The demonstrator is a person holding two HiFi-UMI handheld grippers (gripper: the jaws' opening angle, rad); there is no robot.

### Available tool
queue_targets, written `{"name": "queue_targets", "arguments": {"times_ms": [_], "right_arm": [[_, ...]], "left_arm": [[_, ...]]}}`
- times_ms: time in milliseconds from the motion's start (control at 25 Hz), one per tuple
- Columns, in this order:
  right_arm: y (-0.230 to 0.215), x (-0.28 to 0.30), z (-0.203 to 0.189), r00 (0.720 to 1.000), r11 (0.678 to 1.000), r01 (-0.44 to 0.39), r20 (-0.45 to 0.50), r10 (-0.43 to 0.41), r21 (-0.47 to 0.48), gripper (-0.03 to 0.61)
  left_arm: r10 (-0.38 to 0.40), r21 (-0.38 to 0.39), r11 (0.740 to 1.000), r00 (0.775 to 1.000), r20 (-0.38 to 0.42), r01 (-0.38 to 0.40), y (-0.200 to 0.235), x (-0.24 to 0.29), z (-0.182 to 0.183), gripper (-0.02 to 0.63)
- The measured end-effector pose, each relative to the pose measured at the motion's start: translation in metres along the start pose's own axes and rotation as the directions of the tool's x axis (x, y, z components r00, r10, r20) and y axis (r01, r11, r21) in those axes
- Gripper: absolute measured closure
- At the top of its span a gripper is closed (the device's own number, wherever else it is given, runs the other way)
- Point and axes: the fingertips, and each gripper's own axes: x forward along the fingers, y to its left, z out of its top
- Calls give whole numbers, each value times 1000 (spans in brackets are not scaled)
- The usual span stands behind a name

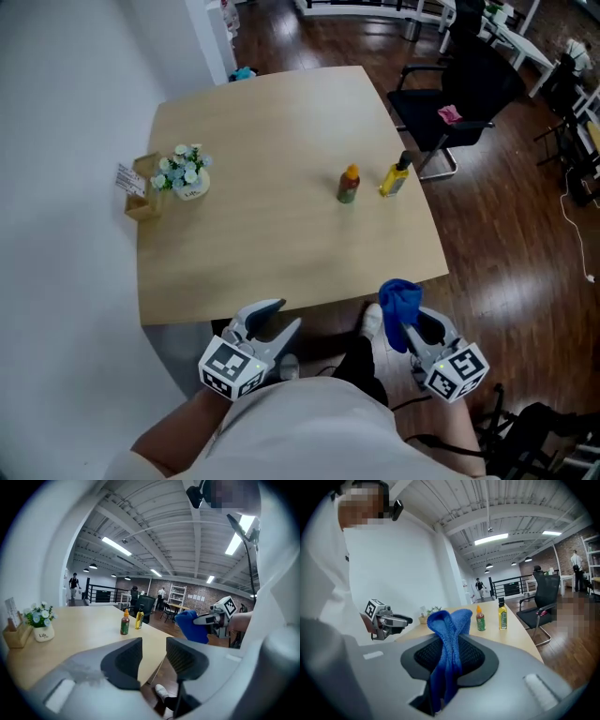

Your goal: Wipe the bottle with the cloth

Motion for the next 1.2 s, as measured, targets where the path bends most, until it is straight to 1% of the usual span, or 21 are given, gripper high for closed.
{"name": "queue_targets", "arguments": {"times_ms": [80, 160, 240, 360, 520, 680, 760, 920, 1200], "right_arm": [[34, -7, -2, 1000, 1000, 17, 3, -17, -7, 485], [58, -17, 1, 1000, 999, 31, 3, -31, -38, 485], [72, -30, 9, 999, 997, 46, 18, -45, -68, 485], [84, -45, 17, 998, 995, 53, 42, -50, -83, 485], [89, -64, 22, 996, 993, 68, 60, -63, -100, 484], [88, -81, 26, 994, 992, 76, 84, -67, -101, 485], [89, -88, 26, 993, 992, 82, 94, -73, -96, 485], [87, -103, 22, 991, 991, 94, 102, -85, -90, 485], [80, -112, 16, 989, 992, 109, 108, -101, -70, 485]], "left_arm": [[-10, 8, 1000, 1000, 25, 10, 2, -28, -1, 443], [-25, 8, 1000, 998, 55, 25, 0, -49, -1, 446], [-38, 12, 999, 995, 87, 37, -3, -63, 2, 446], [-22, 28, 999, 993, 113, 19, -5, -77, 5, 446], [-13, 22, 1000, 988, 155, 10, -14, -78, 20, 446], [-61, 67, 997, 982, 177, 50, -40, -72, 42, 446], [-82, 84, 994, 981, 176, 68, -50, -67, 48, 446], [-110, 94, 991, 979, 171, 95, -69, -61, 54, 446], [-143, 108, 986, 980, 139, 129, -86, -50, 52, 446]]}}
